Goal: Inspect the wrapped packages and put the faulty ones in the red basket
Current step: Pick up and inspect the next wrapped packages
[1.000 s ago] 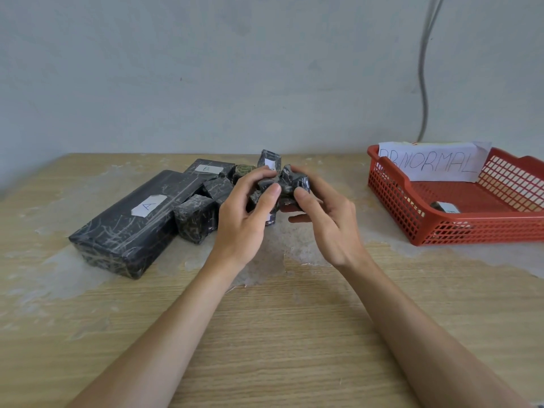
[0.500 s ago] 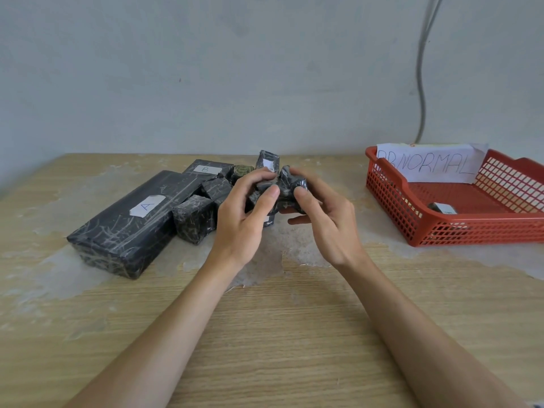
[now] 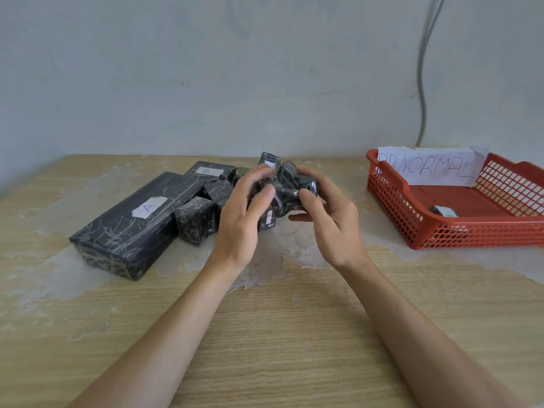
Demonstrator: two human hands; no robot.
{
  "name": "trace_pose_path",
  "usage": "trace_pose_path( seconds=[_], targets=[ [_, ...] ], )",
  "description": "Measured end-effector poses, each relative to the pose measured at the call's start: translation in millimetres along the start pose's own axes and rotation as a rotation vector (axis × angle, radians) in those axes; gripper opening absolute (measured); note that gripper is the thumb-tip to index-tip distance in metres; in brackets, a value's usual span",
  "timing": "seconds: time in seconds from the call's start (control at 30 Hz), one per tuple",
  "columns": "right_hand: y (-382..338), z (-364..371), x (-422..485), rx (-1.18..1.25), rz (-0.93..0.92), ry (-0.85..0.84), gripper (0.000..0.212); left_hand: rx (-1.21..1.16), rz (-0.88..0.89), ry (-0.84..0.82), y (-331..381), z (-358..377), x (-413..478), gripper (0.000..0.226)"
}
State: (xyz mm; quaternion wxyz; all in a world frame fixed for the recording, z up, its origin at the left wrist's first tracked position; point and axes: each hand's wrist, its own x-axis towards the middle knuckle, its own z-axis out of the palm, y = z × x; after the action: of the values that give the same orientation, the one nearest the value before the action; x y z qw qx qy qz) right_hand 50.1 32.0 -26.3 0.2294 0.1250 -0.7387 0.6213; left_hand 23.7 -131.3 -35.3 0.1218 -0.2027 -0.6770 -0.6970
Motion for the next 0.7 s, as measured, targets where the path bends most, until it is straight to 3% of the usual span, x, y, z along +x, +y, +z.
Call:
trace_pose_path(
  seconds=[0.17, 0.27, 0.4, 0.57, 0.7],
  targets=[
    [-5, 1, 0, 0.124, -0.076, -0.091, 0.038, -0.201, -0.190, 0.195, 9, -1, 5, 0.058],
    [-2, 1, -1, 0.081, -0.100, -0.204, 0.042, -0.244, -0.244, 0.125, 14, -6, 7, 0.052],
    [0, -2, -1, -0.019, -0.147, -0.263, 0.046, -0.176, -0.189, 0.104, 16, -3, 6, 0.035],
    [-4, -5, 3, 0.138, -0.046, -0.078, 0.043, -0.011, -0.044, 0.060, 11, -7, 4, 0.053],
    [-6, -10, 6, 0.053, -0.007, 0.016, 0.048, 0.112, 0.005, -0.027, 9, -5, 0, 0.062]
  ],
)
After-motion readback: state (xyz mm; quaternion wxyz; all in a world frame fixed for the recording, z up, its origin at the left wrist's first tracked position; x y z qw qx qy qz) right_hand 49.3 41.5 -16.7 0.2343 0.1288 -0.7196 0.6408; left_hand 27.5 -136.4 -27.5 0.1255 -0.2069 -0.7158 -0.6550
